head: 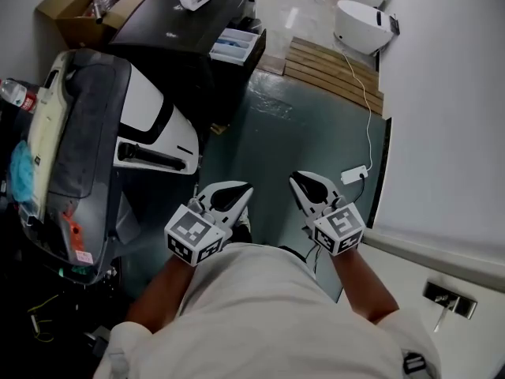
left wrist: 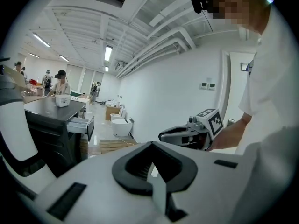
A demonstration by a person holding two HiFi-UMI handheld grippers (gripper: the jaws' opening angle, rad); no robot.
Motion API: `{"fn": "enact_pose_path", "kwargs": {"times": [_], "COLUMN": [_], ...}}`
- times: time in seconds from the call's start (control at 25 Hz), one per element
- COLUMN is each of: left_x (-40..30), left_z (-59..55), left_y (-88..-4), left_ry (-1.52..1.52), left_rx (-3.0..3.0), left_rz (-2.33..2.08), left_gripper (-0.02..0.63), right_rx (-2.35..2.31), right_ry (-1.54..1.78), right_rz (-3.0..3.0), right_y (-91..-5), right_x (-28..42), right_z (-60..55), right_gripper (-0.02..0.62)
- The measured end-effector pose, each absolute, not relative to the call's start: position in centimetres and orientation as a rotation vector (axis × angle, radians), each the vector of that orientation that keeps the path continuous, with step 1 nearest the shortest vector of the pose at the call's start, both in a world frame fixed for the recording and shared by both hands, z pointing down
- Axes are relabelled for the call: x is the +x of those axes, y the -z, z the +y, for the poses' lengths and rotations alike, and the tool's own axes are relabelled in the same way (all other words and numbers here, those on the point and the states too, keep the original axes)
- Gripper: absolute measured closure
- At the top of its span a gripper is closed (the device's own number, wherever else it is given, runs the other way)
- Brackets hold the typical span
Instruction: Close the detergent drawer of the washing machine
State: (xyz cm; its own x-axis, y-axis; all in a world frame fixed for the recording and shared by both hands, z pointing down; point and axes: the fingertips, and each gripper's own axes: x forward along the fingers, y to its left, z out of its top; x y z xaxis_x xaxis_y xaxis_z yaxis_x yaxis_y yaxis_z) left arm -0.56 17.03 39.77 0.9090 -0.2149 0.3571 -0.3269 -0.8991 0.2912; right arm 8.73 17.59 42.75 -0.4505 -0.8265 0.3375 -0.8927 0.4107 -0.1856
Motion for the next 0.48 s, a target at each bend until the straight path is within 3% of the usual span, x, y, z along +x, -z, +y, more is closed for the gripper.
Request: {"fn": "enact_pose_path", "kwargs": {"times": [0.48], "left_x": [-3.1], "left_z": [6.9], "left_y": [-39.5], "left_ry": [-0.428], "left_rx": [2.747], "left_rz": [-0.375], "left_gripper": [0.611], "right_rx": [1.546], "right_ry": [-0.46], "right_rz": [-2.423], "right_y": [-43.0], "right_x": [7.6], "right_z": [5.1], "right_gripper": [0.577]}}
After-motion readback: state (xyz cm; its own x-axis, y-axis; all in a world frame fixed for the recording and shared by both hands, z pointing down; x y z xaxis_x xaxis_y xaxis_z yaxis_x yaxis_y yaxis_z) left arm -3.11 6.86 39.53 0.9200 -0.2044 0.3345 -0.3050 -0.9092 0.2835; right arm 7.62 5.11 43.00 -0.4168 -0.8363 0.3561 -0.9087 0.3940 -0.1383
